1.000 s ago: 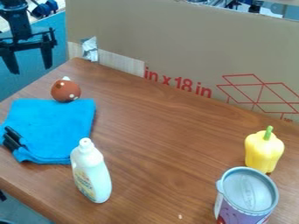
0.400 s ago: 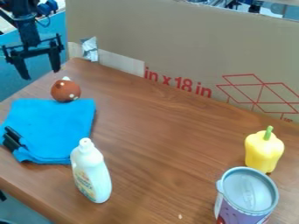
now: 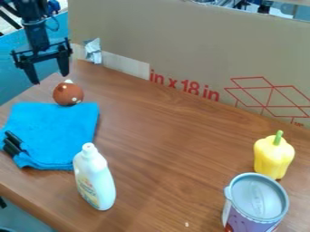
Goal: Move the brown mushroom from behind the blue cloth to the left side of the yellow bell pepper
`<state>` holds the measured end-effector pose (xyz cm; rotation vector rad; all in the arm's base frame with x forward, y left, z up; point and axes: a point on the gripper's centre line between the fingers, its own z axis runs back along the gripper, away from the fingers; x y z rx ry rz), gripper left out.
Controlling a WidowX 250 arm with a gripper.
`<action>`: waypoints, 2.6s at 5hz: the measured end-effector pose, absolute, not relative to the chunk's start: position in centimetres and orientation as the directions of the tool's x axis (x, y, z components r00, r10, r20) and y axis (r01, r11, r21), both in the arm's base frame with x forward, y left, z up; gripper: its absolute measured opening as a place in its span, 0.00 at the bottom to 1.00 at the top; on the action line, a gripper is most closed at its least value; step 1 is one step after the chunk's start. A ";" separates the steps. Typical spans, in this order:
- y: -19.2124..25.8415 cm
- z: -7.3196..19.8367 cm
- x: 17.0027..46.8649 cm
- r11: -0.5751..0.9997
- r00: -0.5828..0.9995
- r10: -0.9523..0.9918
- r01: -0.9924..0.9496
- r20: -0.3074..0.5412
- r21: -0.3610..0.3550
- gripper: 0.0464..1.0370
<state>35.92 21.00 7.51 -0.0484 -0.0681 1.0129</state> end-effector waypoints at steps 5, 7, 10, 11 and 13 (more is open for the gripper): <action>17.7 4.8 39.5 0.565 0.565 0.825 -0.825 -0.013 -0.009 0.64; 17.3 4.6 39.1 0.633 0.633 0.773 -0.774 -0.037 -0.021 0.14; 16.1 5.5 38.0 0.714 0.715 0.695 -0.699 -0.074 -0.041 0.03; 15.2 8.5 40.3 0.798 0.798 0.602 -0.602 0.007 -0.013 0.03; 8.8 11.1 44.0 0.925 0.922 0.373 -0.378 0.110 0.031 0.03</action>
